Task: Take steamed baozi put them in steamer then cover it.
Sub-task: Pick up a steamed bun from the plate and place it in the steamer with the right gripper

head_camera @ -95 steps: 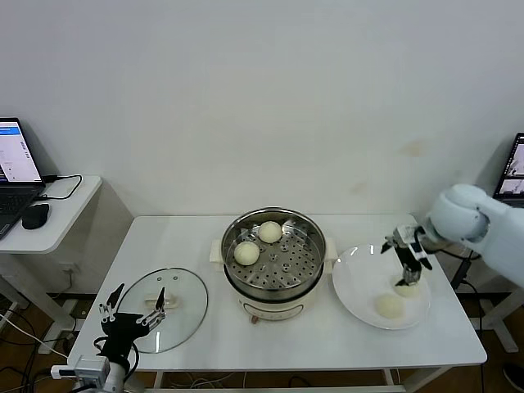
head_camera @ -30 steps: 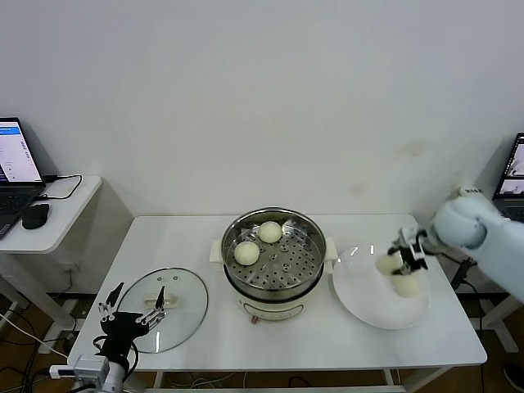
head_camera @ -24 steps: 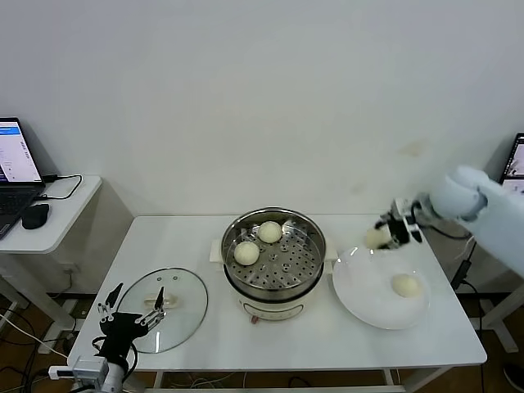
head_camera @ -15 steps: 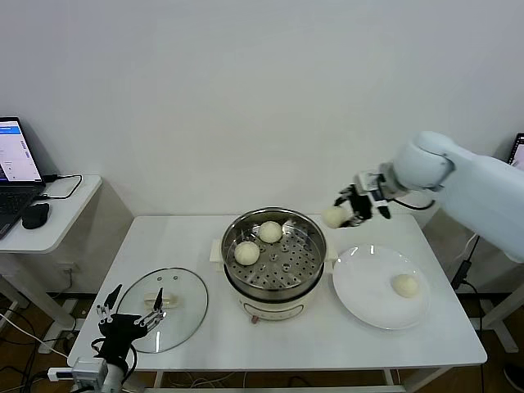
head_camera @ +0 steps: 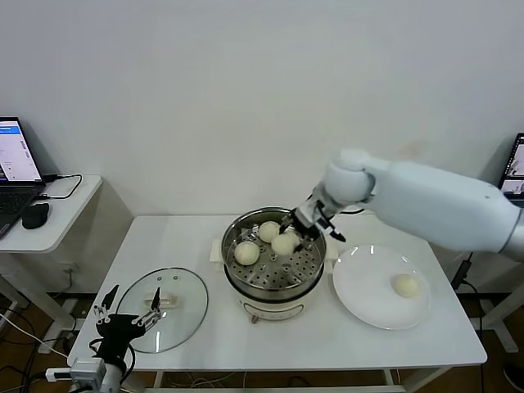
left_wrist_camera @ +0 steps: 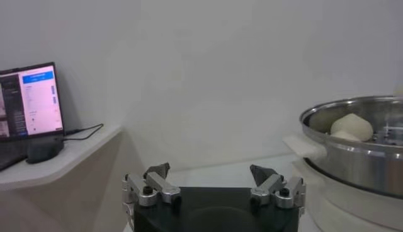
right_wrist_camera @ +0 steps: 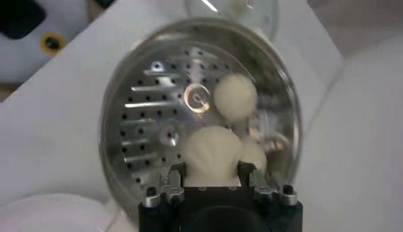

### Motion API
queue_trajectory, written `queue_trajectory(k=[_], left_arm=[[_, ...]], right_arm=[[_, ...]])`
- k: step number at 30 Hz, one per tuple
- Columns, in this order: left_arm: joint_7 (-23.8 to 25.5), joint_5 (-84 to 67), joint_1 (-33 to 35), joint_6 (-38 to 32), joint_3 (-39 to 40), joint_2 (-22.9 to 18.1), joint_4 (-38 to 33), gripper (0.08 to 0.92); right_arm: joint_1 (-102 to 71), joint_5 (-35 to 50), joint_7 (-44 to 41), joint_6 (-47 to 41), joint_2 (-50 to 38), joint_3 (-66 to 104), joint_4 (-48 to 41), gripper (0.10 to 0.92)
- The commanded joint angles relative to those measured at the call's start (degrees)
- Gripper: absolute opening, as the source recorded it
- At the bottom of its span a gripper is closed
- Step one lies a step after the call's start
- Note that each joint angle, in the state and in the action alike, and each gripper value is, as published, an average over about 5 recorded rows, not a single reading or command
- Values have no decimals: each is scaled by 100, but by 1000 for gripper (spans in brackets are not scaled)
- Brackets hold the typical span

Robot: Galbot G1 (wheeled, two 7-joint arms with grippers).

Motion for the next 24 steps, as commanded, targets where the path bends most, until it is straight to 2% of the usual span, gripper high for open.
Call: queue_trajectory(k=[1, 15, 18, 24], left_arm=[[-5, 7, 9, 7, 15, -27, -54, 823], [-9, 8, 66, -2, 3, -66, -100, 823], [-10, 7, 51, 0, 9, -73, -100, 823], [-7, 4, 20, 3, 17, -54, -88, 823]], right_arm=[[-44, -638, 37, 1164, 434, -398, -39, 578], [-180, -987, 111, 1547, 601, -444, -100, 593], [-175, -1074, 182, 1647, 580, -427, -114, 637], [-9, -978, 200, 1711, 390, -279, -56, 790]])
